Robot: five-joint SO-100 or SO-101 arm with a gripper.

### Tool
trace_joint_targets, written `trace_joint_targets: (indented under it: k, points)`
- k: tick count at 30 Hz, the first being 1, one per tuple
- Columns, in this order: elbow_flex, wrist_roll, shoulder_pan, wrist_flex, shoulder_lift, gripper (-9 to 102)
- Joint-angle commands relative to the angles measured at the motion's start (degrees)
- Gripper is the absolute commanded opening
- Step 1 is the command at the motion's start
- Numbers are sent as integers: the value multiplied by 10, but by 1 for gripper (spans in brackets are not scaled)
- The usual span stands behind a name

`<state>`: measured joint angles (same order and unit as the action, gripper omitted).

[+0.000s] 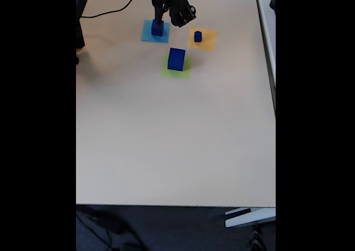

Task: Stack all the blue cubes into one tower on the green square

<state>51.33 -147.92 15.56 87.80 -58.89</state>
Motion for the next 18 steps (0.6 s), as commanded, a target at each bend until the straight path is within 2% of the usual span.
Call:
trace_joint_targets:
  k: [1, 6, 8, 14, 17, 18]
  points:
    - [-48, 43, 12, 6, -19, 21]
    - [-134, 62, 18, 4, 21, 20]
    - [-123, 69, 18, 3, 18, 20]
    - [-145, 202, 16, -40, 20, 18]
    - [-142, 233, 18, -57, 19, 29]
    - [-142, 242, 19, -58, 19, 37]
